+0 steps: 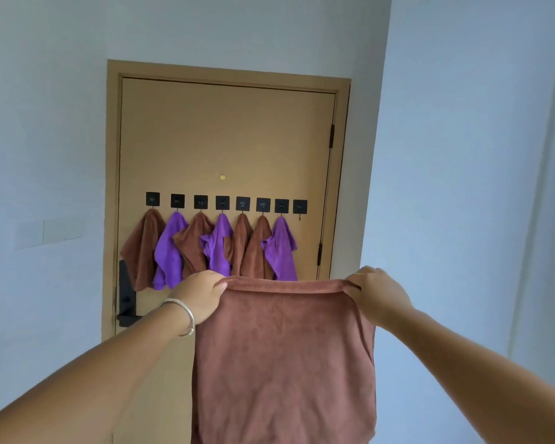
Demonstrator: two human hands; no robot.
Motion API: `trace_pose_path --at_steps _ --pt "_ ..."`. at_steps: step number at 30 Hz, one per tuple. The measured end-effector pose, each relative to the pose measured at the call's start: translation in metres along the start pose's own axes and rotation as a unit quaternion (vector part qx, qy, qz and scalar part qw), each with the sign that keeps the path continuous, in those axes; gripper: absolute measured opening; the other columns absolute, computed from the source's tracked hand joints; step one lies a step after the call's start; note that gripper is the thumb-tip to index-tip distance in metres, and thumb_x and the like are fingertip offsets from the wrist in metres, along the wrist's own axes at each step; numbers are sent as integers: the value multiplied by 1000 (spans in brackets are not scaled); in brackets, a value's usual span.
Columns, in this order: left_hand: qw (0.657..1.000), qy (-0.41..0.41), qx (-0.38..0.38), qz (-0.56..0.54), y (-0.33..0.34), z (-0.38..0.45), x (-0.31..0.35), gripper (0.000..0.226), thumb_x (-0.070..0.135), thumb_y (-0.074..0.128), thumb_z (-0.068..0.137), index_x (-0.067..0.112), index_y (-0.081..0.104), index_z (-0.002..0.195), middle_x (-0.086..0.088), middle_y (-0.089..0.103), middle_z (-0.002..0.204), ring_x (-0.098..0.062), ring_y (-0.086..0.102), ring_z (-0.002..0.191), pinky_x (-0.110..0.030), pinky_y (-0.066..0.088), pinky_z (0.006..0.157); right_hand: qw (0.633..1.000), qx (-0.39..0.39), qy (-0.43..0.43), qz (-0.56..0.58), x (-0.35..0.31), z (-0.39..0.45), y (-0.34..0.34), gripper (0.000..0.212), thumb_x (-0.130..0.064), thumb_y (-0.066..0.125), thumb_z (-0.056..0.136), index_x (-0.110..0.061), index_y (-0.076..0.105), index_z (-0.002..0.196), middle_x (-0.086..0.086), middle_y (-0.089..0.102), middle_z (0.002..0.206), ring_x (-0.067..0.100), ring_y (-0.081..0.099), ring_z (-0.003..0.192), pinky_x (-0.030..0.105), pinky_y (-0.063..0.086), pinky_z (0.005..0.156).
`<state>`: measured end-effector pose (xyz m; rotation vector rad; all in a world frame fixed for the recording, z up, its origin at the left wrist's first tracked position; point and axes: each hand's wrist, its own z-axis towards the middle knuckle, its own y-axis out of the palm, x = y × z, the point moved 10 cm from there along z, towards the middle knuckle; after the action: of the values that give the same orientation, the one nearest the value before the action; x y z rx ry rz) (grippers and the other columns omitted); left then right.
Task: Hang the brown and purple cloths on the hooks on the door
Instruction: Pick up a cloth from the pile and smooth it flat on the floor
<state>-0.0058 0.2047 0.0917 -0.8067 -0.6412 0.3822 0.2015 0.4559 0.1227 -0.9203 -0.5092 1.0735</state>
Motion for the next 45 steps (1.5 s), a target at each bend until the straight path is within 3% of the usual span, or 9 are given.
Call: trace_pose_path --at_steps 14,19,24,27,30,33,37,41,45 --pt "994 19 102 37 103 271 -55 19 23 48 96 28 66 97 7 69 90 -21 62 87 -34 47 73 994 26 12 -101 48 278 129 27 -27 41 102 -19 66 109 1 55 92 24 58 83 29 42 63" --pt "987 87 115 78 143 342 -50 21 15 48 93 34 39 88 10 56 73 -17 54 62 -33 43 57 992 29 28 -116 80 371 168 23 -8 45 97 -13 67 101 7 64 93 29 63 82 34 52 68" --pt "968 228 27 104 191 396 -27 32 -6 50 77 25 53 71 14 61 108 -14 57 77 -23 38 60 991 37 21 -127 115 431 189 32 -3 39 90 -19 64 101 6 64 91 27 60 80 32 49 68" --pt "960 249 30 125 211 439 -17 45 -5 52 83 34 71 94 13 56 117 -14 56 90 -23 37 68 994 18 -36 -104 126 455 204 27 -3 38 83 -25 48 95 2 56 80 19 52 69 32 46 60" --pt "967 221 12 125 229 491 -13 56 1 47 90 43 54 127 10 50 109 -15 47 82 -27 36 65 984 -34 -98 -147 130 475 222 23 -6 40 83 -28 40 80 -7 41 74 14 43 65 22 25 51" --pt "971 201 20 127 238 540 -7 62 4 37 89 42 41 138 7 42 107 -16 46 72 -30 35 57 973 -20 -139 -183 131 497 224 29 -8 45 90 -31 61 100 -7 43 90 18 50 81 19 25 59" --pt "980 173 43 92 252 585 -12 54 27 40 89 37 37 141 10 41 113 -20 56 77 -33 48 62 981 15 -94 -168 138 538 226 44 -14 42 97 -35 51 135 2 54 112 24 56 97 30 45 80" --pt "974 170 48 141 269 606 -11 44 44 47 89 24 48 128 1 45 107 -21 58 82 -32 47 63 991 8 -45 -128 141 574 251 46 -15 40 99 -29 42 143 4 52 119 25 54 102 28 42 79" --pt "963 143 25 226 299 608 8 23 21 45 92 16 57 110 -5 50 103 -24 59 84 -31 39 62 997 22 11 -77 143 580 300 43 -16 44 95 -13 37 137 9 52 123 20 53 88 32 45 72"
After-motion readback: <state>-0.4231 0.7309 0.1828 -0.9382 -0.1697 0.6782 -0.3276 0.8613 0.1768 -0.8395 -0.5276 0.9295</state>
